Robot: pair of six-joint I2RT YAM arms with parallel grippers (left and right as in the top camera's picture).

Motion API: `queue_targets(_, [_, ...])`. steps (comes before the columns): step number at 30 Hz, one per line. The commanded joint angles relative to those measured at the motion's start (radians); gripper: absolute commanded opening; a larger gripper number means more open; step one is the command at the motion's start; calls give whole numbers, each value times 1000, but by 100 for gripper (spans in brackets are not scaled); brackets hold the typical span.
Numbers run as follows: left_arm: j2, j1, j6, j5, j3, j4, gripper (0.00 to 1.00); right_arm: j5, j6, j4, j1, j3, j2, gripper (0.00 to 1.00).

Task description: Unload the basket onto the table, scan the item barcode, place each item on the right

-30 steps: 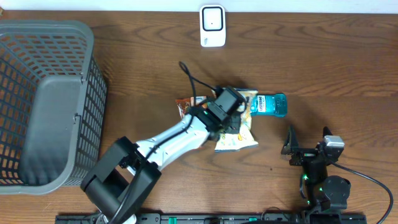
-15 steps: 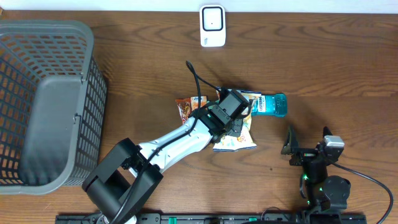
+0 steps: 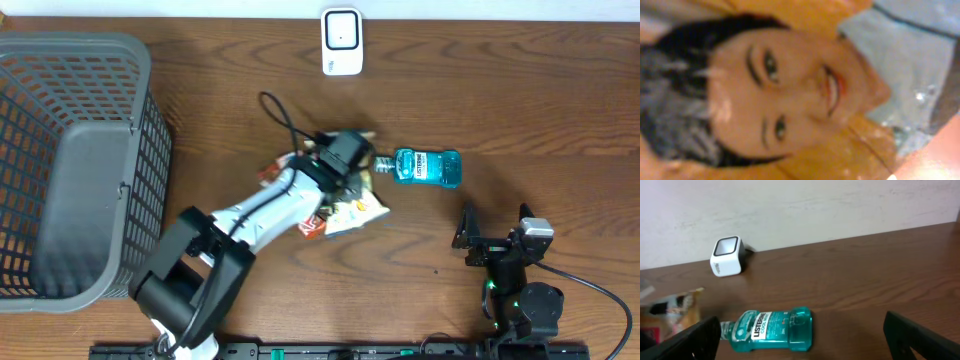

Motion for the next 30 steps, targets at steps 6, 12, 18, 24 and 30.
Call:
queue_targets(6, [-53,88,-11,-60,-1,-67,8,5,-11,-3,4,-2,-2,99])
queue_targets(12, [-159,65,22,-60,-1,10,10,5,-11,-3,4,-2,-2,99])
queue_targets(18, [-180,48,18,-60,-2,39,13,5,-11,-3,4,-2,-2,99])
queue_targets(24, [-175,-8,19,-90,-2,54,63,5,-11,-3,4,-2,-2,99])
queue_targets(30, [-176,-7,19,-90,-1,53,74,5,-11,-3,4,-2,-2,99])
